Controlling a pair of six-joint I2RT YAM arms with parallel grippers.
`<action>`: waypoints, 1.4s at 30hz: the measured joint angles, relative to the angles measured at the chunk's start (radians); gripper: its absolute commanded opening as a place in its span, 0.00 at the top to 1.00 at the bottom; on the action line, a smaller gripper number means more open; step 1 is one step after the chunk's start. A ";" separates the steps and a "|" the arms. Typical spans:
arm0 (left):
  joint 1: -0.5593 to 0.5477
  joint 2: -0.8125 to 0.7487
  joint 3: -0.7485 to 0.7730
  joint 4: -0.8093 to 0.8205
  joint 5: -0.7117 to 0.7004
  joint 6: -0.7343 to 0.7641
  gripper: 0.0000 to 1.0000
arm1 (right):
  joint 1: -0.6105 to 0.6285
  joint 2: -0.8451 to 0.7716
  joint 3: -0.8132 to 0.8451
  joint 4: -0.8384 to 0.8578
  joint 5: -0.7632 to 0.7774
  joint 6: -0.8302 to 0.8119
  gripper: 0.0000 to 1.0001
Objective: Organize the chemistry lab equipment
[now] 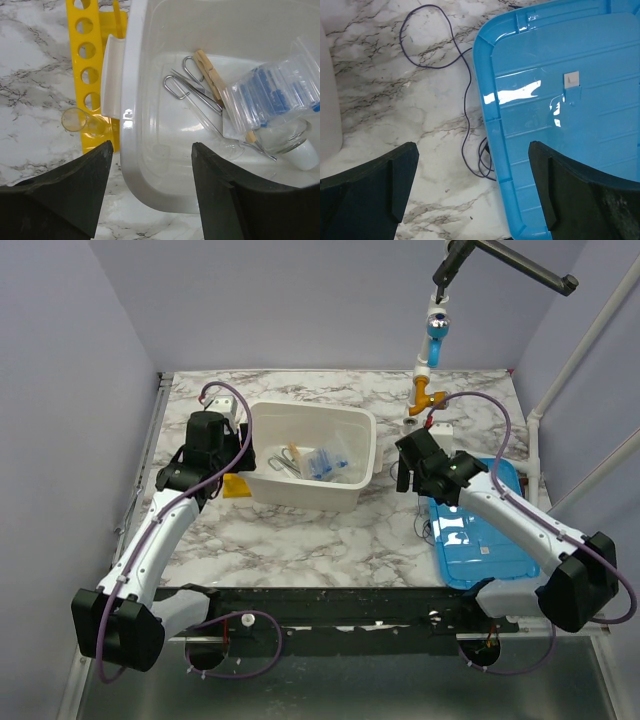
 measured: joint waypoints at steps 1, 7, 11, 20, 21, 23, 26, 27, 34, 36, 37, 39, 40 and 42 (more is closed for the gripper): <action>0.000 0.005 0.000 -0.002 -0.003 0.000 0.34 | -0.004 0.010 -0.005 0.010 0.007 -0.001 0.00; 0.000 0.019 0.000 -0.017 -0.020 0.000 0.35 | -0.042 0.089 -0.039 0.086 0.040 -0.020 0.00; 0.000 0.034 0.012 -0.032 -0.022 0.000 0.38 | -0.087 0.129 -0.055 0.139 0.044 -0.043 0.00; -0.007 0.058 0.019 -0.052 -0.023 0.001 0.57 | -0.105 0.188 -0.063 0.223 0.114 -0.088 0.01; -0.008 0.060 0.019 -0.053 -0.026 0.002 0.59 | -0.104 0.202 -0.063 0.235 0.128 -0.094 0.02; -0.008 0.061 0.020 -0.055 -0.034 0.005 0.61 | -0.105 0.220 -0.063 0.248 0.145 -0.099 0.02; -0.009 0.062 0.021 -0.058 -0.045 0.004 0.63 | -0.105 0.264 -0.063 0.270 0.180 -0.106 0.03; -0.009 0.062 0.021 -0.058 -0.047 0.004 0.63 | -0.105 0.276 -0.063 0.277 0.191 -0.106 0.04; -0.015 0.058 0.020 -0.060 -0.032 -0.013 0.64 | -0.105 0.348 -0.063 0.322 0.249 -0.106 0.08; -0.017 0.054 0.018 -0.060 -0.016 -0.022 0.64 | -0.105 0.367 -0.063 0.331 0.259 -0.106 0.10; -0.019 0.050 0.016 -0.060 -0.006 -0.027 0.64 | -0.105 0.373 -0.063 0.335 0.264 -0.106 0.12; -0.021 0.039 0.005 -0.059 0.013 -0.038 0.64 | -0.105 0.384 -0.063 0.346 0.273 -0.106 0.15; -0.022 0.028 -0.004 -0.055 0.023 -0.047 0.64 | -0.105 0.389 -0.063 0.350 0.277 -0.106 0.17; -0.024 0.011 -0.019 -0.051 0.035 -0.059 0.64 | -0.105 0.397 -0.064 0.357 0.287 -0.106 0.21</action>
